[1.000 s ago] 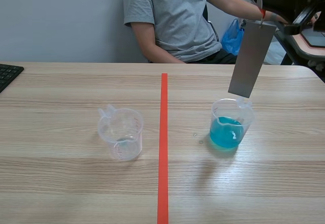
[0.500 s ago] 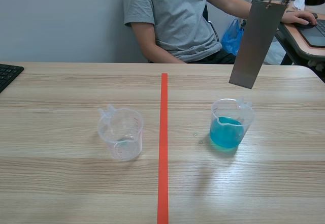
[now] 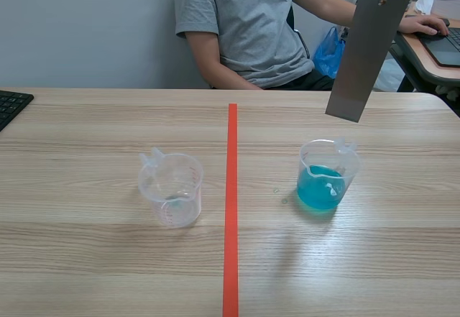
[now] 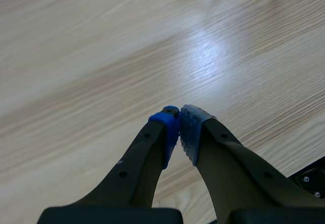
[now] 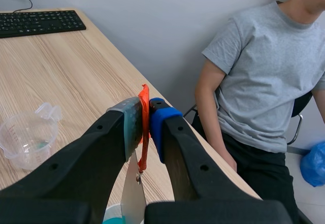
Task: Do the redox reaction experiment.
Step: 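Raise the plate and point at it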
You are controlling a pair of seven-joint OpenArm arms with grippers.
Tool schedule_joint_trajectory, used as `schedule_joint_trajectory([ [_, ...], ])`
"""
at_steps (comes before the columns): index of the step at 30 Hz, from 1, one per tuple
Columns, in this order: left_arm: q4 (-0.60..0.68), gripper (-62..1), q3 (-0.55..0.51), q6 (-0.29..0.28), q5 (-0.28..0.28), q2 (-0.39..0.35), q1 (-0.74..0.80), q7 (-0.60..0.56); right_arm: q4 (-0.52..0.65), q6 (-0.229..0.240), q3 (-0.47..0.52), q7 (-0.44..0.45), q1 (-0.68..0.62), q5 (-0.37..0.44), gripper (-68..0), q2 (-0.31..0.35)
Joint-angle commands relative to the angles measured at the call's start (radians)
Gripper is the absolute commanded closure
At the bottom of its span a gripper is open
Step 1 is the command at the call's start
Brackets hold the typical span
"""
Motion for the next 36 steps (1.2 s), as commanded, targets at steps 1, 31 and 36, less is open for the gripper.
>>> schedule_joint_trajectory([
  [1,0.007,-4.7,0.001,-0.032,-0.013,-0.026,-0.014,-0.029,0.008,0.006,0.008,0.008,0.014,0.015,-1.1,0.016],
  [31,0.004,-4.6,0.892,-0.130,-0.009,0.033,-1.088,0.159,0.007,0.006,0.008,0.004,0.012,0.015,-1.1,0.016],
  [36,-0.031,-4.6,1.034,-0.051,-0.009,0.143,-1.229,0.207,0.007,0.006,0.008,0.004,0.012,0.018,-1.1,0.016],
])
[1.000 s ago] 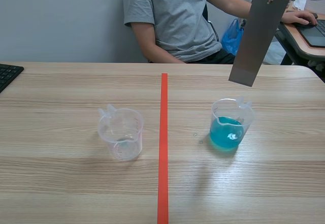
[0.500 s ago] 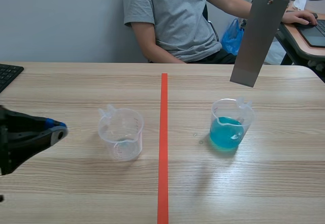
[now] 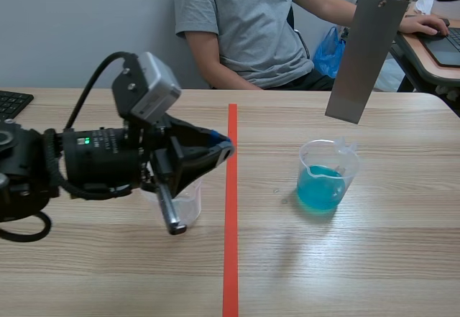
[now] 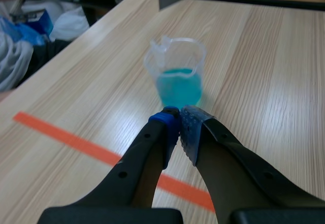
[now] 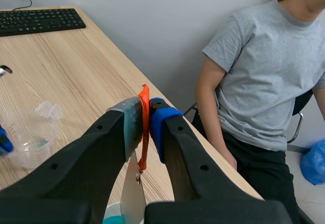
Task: Do the redox reaction experiment.
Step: 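Raise the plate and point at it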
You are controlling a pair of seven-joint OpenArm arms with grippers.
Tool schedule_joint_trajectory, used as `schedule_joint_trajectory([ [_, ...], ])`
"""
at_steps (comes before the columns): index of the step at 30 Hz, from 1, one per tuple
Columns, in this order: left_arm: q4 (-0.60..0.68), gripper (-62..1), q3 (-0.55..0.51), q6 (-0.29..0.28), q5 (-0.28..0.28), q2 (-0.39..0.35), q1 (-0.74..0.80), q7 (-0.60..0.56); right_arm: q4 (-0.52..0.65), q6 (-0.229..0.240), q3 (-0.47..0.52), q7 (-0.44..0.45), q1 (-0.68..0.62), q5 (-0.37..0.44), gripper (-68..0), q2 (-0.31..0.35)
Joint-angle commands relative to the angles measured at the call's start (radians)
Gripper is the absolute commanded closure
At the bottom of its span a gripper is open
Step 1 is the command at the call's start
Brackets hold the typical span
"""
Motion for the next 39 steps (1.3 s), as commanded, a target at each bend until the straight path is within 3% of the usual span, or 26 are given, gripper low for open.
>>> schedule_joint_trajectory([
  [1,-0.031,-4.6,0.022,0.018,-0.006,0.034,-0.037,-0.010,0.007,0.006,0.008,0.011,0.012,0.018,-1.1,0.016],
  [8,-0.232,-4.6,0.153,0.061,-0.007,0.193,-0.183,-0.015,0.007,0.006,0.008,0.011,0.012,0.018,-1.1,0.016],
  [15,-0.390,-4.6,0.164,0.063,-0.010,0.343,-0.251,-0.018,0.007,0.006,0.008,0.011,0.012,0.018,-1.1,0.016],
  [22,-0.449,-4.6,0.164,0.066,-0.010,0.447,-0.290,-0.018,0.007,0.006,0.008,0.011,0.012,0.027,-1.1,0.016],
  [28,-0.449,-4.6,0.164,0.109,-0.010,0.500,-0.314,-0.016,0.007,0.006,0.008,0.006,0.012,0.036,-1.1,0.016],
  [39,-0.449,-4.6,0.164,0.146,-0.009,0.505,-0.314,-0.010,0.007,0.006,0.008,0.003,0.012,0.037,-1.1,0.016],
])
